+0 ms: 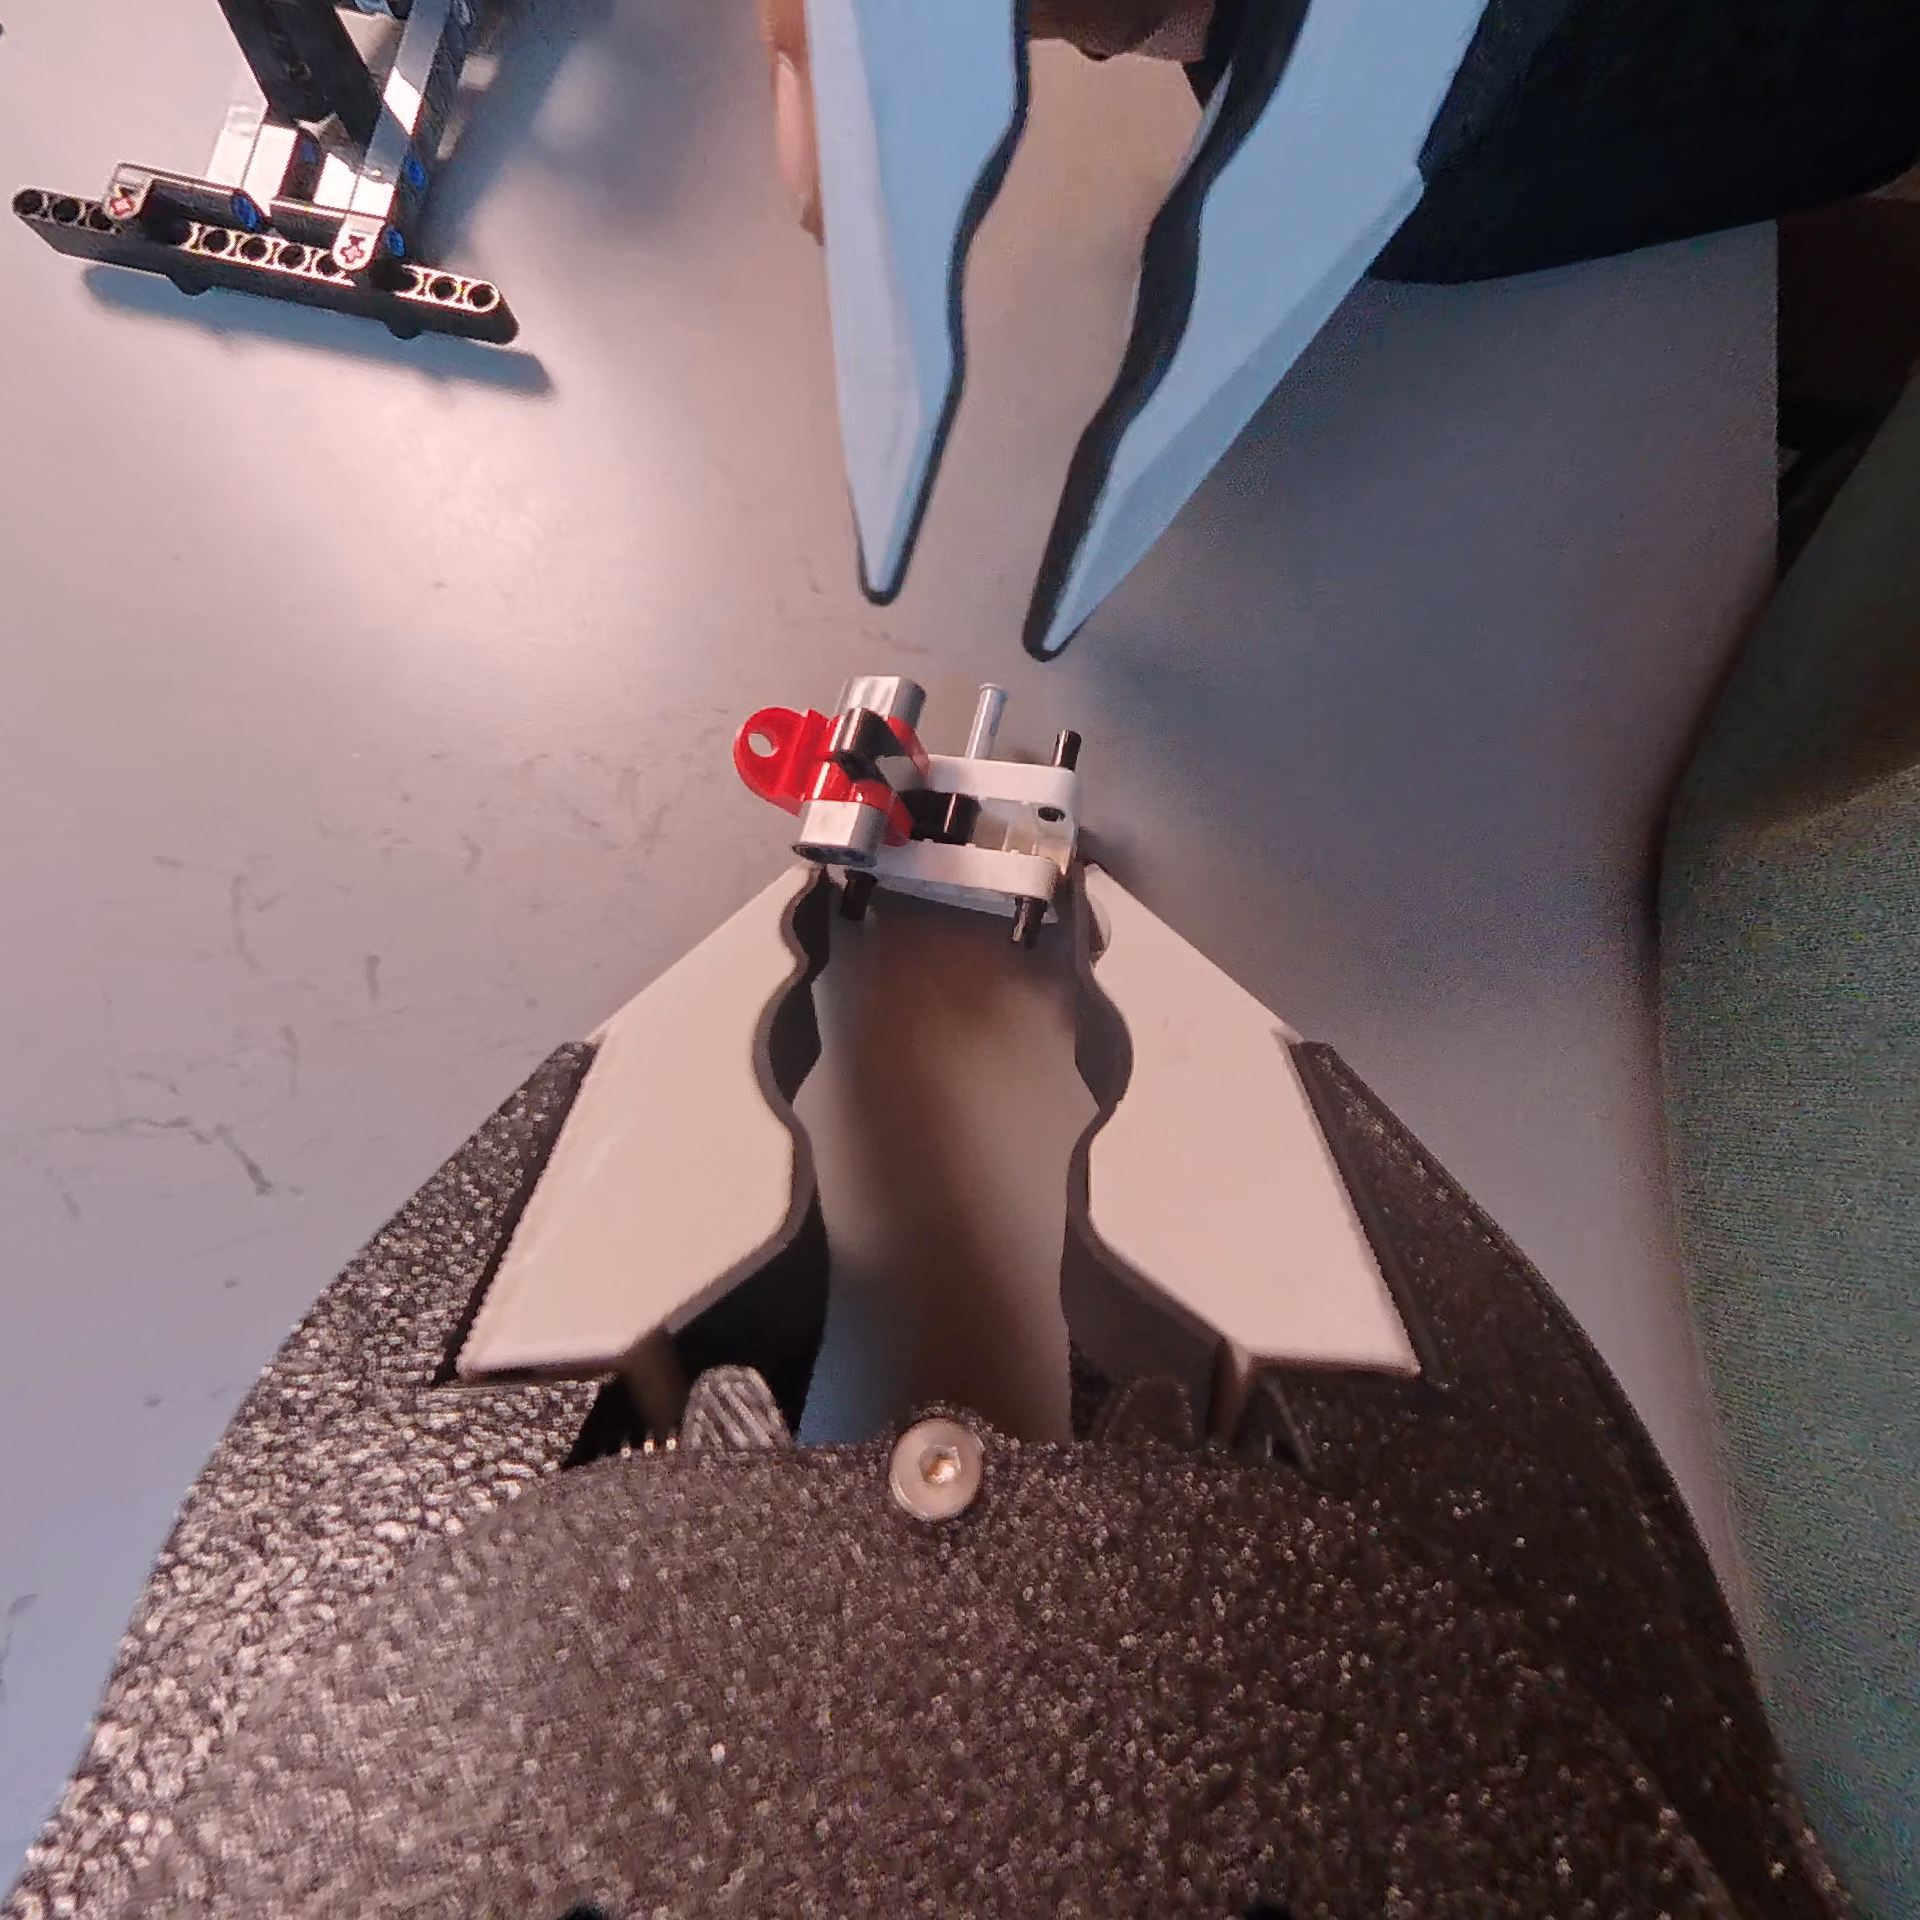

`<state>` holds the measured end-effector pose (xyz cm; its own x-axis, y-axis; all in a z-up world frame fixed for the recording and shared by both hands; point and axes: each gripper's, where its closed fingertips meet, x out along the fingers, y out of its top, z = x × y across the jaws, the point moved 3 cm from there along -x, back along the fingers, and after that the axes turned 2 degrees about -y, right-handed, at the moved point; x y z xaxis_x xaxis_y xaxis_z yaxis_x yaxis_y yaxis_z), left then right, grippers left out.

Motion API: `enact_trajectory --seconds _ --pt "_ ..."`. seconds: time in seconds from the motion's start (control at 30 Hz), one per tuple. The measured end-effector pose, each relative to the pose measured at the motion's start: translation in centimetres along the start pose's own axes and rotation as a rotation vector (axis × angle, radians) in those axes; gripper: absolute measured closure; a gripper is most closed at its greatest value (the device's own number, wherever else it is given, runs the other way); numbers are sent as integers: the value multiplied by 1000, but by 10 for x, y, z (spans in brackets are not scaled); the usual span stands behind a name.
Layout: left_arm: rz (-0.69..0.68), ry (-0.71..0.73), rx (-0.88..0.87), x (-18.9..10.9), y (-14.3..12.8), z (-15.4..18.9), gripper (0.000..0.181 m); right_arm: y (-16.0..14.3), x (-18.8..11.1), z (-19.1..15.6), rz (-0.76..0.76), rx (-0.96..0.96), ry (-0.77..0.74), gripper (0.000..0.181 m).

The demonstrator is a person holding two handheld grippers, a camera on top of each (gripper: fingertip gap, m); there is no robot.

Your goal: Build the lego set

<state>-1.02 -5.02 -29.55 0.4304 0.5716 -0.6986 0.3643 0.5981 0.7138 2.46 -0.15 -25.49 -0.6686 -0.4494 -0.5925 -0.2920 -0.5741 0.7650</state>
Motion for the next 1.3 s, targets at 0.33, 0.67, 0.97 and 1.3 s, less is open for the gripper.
enact_trajectory --seconds 0.33,0.67,0.97,1.3 --pt "8 1 4 0 0 0 135 -6 27 10 -114 143 114 171" --pt "9 4 6 0 0 0 136 -1 28 4 -259 -72 23 170" --pt "88 -57 -39 -18 6 -1 134 0 29 5 -298 -84 32 170" --pt "85 -142 -163 -10 11 -22 139 -1 28 2 -255 -145 -21 170"
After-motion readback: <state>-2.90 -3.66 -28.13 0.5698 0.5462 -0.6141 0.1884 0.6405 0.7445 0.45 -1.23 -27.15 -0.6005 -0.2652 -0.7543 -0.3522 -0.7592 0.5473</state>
